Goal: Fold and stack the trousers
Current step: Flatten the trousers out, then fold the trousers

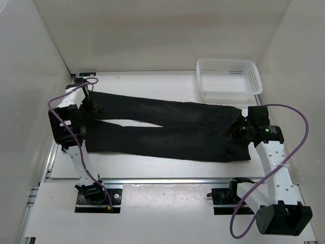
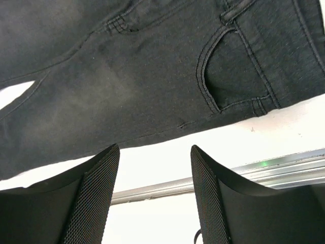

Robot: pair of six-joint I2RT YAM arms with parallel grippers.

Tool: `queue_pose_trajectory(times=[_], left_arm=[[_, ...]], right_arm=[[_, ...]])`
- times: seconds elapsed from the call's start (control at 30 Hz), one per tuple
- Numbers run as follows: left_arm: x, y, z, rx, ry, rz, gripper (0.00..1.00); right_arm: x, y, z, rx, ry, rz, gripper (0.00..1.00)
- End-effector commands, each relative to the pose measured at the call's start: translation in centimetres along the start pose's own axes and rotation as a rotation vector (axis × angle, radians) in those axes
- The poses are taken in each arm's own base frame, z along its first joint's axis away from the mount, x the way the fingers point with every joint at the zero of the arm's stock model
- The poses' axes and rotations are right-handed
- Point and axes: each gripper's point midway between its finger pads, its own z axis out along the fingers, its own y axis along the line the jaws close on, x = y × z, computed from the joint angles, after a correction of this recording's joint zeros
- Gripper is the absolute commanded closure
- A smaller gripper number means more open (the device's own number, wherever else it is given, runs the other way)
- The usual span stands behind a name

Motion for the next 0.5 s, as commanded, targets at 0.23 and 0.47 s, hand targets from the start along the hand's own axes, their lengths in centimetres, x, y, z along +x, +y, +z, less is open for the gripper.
queue_pose_trajectory(times=[0.23,0.47], left_arm=[[1.3,12.0,-5.5,-0.071,-0.106,-0.292,0.49],[2.3,16.3,-3.3,-0.109,-0.061,-0.38,0.26]], right_arm=[[-1.0,1.0,-1.3,-0.024,-0.013,-0.047,0.37],[-1.6,2.0,-1.2,-0.047,0.014,-0.066,0.37]])
